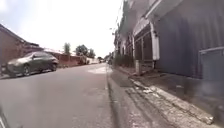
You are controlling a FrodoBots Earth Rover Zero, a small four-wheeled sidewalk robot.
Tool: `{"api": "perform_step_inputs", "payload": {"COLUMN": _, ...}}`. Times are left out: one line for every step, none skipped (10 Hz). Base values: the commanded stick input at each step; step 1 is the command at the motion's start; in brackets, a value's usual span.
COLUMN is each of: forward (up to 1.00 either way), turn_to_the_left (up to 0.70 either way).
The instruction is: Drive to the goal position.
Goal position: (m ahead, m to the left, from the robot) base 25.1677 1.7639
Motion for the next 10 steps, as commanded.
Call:
{"api": "perform_step_inputs", "payload": {"forward": 0.7, "turn_to_the_left": 0.01}}
{"api": "perform_step_inputs", "payload": {"forward": 0.7, "turn_to_the_left": 0.01}}
{"api": "perform_step_inputs", "payload": {"forward": 0.7, "turn_to_the_left": 0.01}}
{"api": "perform_step_inputs", "payload": {"forward": 0.7, "turn_to_the_left": 0.01}}
{"api": "perform_step_inputs", "payload": {"forward": 0.7, "turn_to_the_left": 0.01}}
{"api": "perform_step_inputs", "payload": {"forward": 0.7, "turn_to_the_left": 0.01}}
{"api": "perform_step_inputs", "payload": {"forward": 0.7, "turn_to_the_left": 0.01}}
{"api": "perform_step_inputs", "payload": {"forward": 0.7, "turn_to_the_left": 0.01}}
{"api": "perform_step_inputs", "payload": {"forward": 0.7, "turn_to_the_left": 0.01}}
{"api": "perform_step_inputs", "payload": {"forward": 0.7, "turn_to_the_left": 0.01}}
